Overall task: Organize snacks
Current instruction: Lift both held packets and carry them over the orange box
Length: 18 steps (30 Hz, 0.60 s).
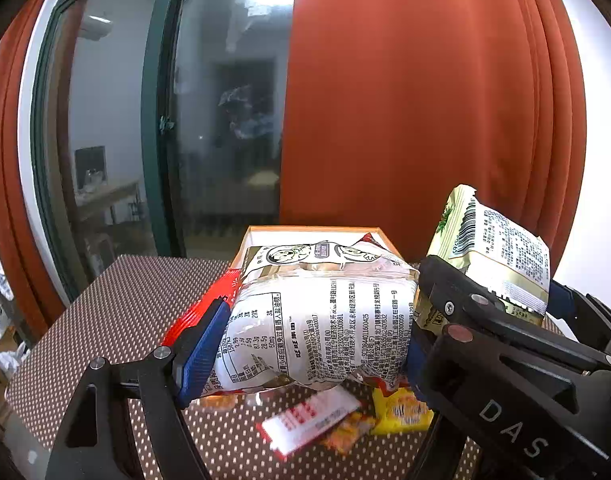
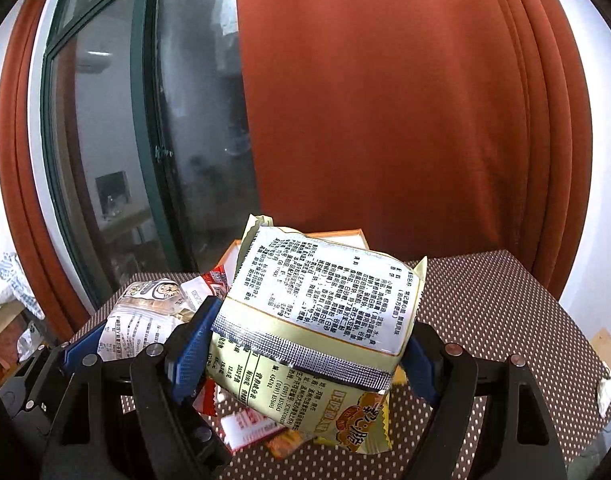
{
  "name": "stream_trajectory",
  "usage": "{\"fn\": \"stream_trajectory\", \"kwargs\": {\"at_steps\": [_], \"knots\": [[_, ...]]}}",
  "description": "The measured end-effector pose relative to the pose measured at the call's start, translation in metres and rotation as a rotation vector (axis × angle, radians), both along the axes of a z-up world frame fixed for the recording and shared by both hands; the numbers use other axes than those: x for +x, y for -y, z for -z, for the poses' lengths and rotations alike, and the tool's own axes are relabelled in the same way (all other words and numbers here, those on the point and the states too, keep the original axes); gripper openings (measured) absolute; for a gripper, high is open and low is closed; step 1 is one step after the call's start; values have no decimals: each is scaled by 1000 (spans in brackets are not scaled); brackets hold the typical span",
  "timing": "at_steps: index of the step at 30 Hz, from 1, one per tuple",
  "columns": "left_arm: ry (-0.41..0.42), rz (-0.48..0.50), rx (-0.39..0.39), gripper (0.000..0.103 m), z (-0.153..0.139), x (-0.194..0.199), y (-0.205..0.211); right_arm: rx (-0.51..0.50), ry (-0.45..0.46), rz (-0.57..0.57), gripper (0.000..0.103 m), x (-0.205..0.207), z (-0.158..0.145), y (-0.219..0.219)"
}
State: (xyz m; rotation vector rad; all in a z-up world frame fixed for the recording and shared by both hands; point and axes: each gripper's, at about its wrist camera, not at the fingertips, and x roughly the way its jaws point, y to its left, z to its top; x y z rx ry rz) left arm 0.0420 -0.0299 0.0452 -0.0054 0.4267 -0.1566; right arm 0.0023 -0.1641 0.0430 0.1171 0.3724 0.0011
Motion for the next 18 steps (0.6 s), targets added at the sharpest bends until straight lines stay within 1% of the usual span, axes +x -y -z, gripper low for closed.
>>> {"fn": "stream_trajectory", "kwargs": {"at_steps": [1, 6, 11, 14, 18], "knots": [[3, 1, -3, 81, -5, 14, 1, 1, 5, -1, 83, 5, -2, 1], [21, 3, -3, 81, -15, 40, 7, 7, 28, -3, 83, 34, -11, 7], [21, -2, 2, 81, -26, 82, 14, 26, 47, -6, 83, 64, -15, 16], [17, -5, -3, 81, -30, 103, 17, 40, 52, -3, 83, 84, -17, 20], [34, -10, -8, 81, -30, 131, 20, 69, 69, 1, 83, 111, -17, 27]]}}
